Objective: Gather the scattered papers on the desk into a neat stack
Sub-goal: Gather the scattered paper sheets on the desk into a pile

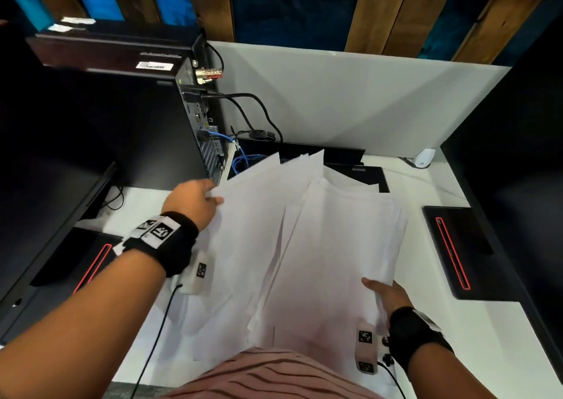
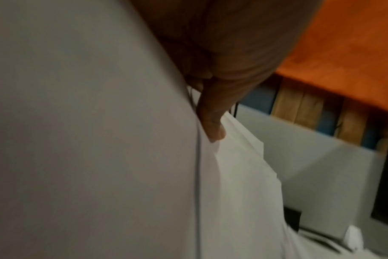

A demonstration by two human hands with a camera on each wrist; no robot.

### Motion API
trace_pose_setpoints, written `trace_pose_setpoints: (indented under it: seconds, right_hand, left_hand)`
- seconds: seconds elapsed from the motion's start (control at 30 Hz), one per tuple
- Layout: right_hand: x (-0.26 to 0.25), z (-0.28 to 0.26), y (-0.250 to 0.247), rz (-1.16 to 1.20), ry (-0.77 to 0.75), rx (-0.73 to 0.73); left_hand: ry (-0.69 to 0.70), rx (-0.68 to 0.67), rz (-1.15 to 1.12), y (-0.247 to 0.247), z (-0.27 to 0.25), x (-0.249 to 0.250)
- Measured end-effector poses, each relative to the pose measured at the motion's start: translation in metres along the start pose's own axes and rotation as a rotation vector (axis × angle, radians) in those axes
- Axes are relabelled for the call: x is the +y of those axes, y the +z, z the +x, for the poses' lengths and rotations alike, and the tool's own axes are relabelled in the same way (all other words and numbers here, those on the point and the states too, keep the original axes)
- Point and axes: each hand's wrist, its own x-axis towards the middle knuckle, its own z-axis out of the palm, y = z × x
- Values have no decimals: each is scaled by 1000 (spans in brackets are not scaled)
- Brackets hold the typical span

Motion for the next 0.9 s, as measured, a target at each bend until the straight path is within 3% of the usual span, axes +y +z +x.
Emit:
trace_pose_setpoints:
  seconds: [0.2, 0.33, 0.43, 0.53, 0.7, 0.9]
  right_hand:
    - [-3, 1, 1, -44, -25, 17]
    - [-5, 0, 1, -99, -65, 18]
    - [-4, 0, 3, -120, -95, 17]
    - [-5, -1, 4, -149, -106, 22]
    - [-13, -5, 3, -168, -89, 20]
    - [-26, -23, -4, -99, -83, -13]
  left_hand:
    - [186, 280, 24, -61, -16, 38]
    - [172, 438, -138, -87, -14, 54]
    - [125, 481, -293, -94, -5, 61]
    - [85, 393, -386, -75, 1, 65]
    - [-14, 156, -502, 12, -11, 63]
    - [-122, -299, -355, 105, -44, 43]
